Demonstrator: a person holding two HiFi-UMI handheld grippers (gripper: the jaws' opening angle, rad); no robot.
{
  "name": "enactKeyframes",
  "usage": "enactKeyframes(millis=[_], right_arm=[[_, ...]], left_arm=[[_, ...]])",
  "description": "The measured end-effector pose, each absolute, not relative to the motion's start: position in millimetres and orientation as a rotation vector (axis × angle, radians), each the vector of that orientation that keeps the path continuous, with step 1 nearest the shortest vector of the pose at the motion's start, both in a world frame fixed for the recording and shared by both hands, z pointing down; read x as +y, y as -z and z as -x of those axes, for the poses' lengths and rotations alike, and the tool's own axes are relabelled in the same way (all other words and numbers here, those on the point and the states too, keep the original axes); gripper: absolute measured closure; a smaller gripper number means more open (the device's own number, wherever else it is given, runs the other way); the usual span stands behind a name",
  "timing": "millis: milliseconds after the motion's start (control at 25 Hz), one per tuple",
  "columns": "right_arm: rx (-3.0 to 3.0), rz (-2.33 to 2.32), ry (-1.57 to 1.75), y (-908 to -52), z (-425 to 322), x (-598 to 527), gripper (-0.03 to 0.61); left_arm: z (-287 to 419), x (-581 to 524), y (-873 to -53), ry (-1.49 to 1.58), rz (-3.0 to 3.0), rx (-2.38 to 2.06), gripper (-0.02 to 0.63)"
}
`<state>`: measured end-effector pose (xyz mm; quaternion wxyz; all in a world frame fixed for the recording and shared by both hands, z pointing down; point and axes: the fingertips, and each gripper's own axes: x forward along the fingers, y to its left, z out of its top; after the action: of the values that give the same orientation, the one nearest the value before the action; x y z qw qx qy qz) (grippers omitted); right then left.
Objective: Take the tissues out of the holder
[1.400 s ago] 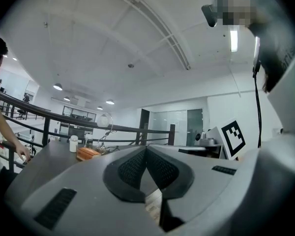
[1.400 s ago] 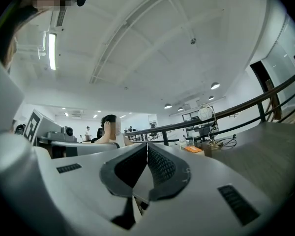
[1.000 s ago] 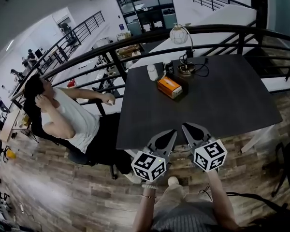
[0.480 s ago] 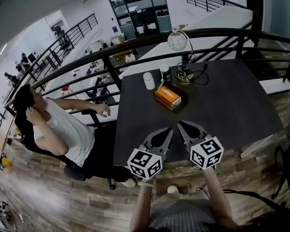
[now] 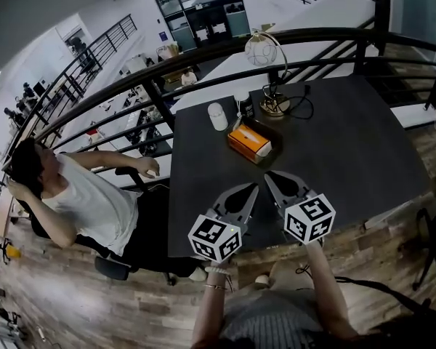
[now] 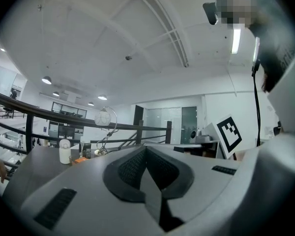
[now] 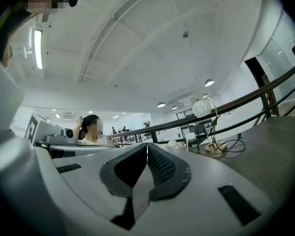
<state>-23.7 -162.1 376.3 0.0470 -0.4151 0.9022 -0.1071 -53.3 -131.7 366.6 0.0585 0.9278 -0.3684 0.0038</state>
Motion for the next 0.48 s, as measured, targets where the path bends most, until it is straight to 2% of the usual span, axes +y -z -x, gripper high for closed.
enactKeyframes(millis=[480], right_arm=[[2.838,1.175,0.396,-382,21,-225,0.565]], left_arm=[[43,-191,-374,-0.017,-2.753,-1.174,0.606]])
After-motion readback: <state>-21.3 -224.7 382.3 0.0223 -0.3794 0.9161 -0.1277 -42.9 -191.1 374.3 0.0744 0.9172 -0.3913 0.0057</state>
